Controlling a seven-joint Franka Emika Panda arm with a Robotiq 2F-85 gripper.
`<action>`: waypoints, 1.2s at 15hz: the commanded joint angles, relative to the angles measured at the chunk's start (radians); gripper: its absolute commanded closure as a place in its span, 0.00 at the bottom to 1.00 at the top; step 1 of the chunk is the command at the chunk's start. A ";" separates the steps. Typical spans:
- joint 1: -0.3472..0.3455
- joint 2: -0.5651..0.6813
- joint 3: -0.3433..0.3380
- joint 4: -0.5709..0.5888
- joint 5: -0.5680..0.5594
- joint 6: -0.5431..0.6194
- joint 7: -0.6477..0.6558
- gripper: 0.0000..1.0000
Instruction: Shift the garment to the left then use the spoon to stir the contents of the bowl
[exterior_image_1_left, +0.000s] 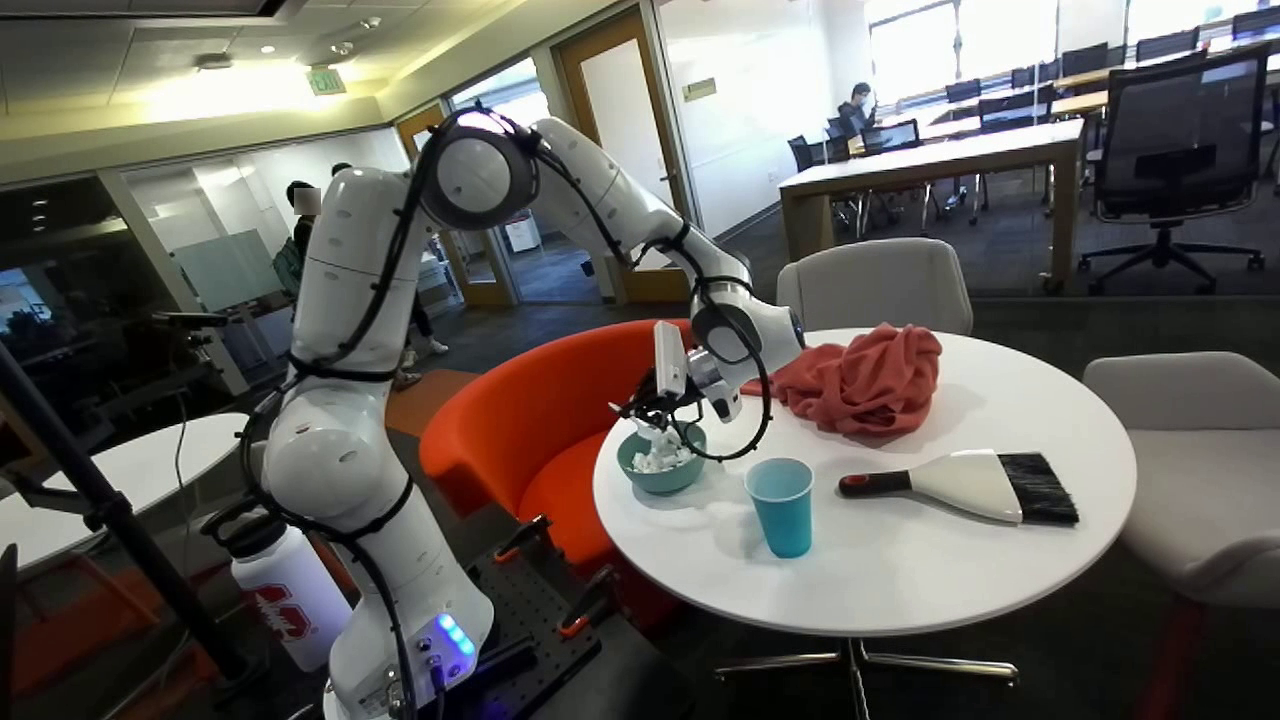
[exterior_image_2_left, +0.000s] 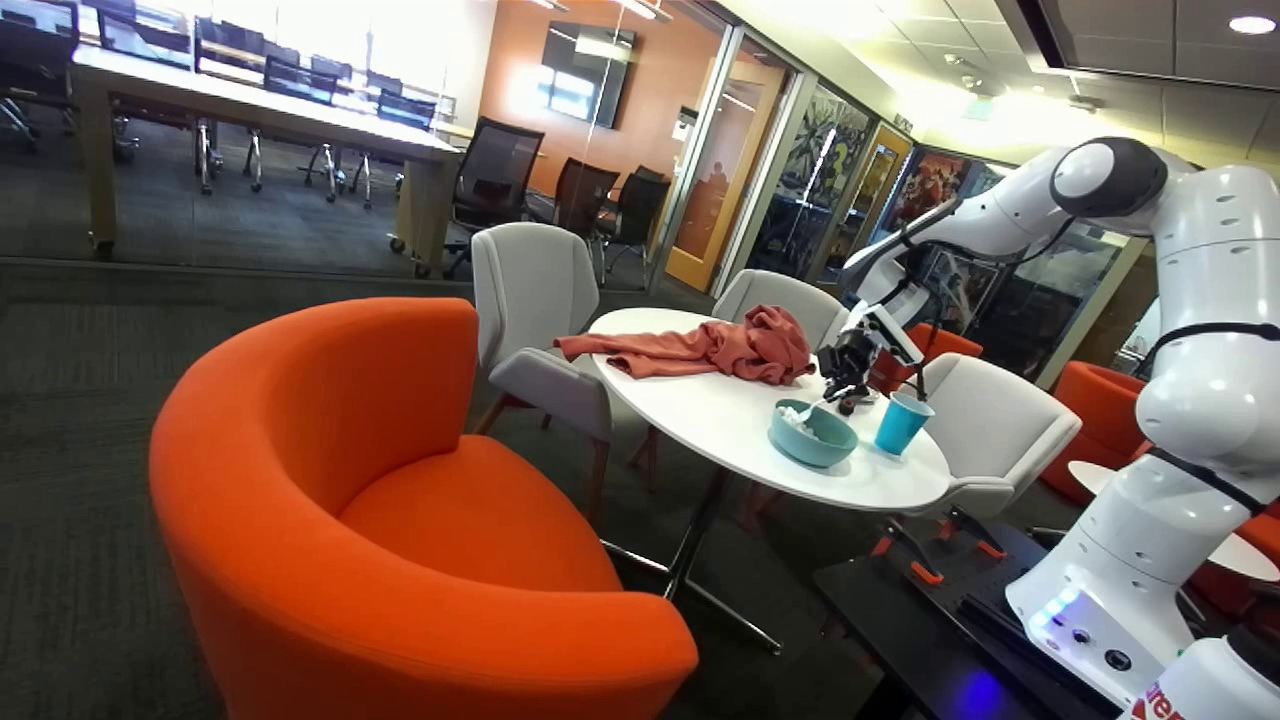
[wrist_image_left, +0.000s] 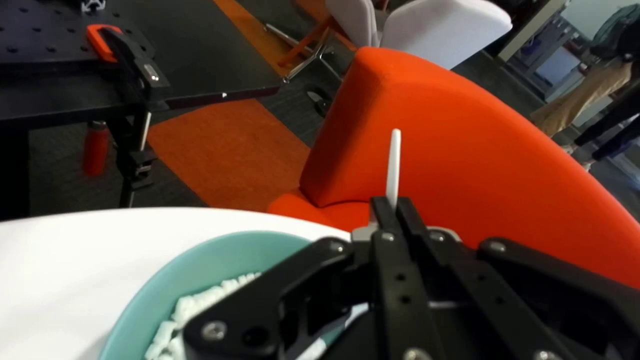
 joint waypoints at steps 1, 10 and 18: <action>-0.011 0.016 0.009 0.009 0.006 -0.116 -0.001 0.99; 0.016 0.019 -0.046 -0.013 0.005 -0.165 0.122 0.99; 0.031 0.080 -0.056 -0.002 -0.003 -0.085 0.159 0.99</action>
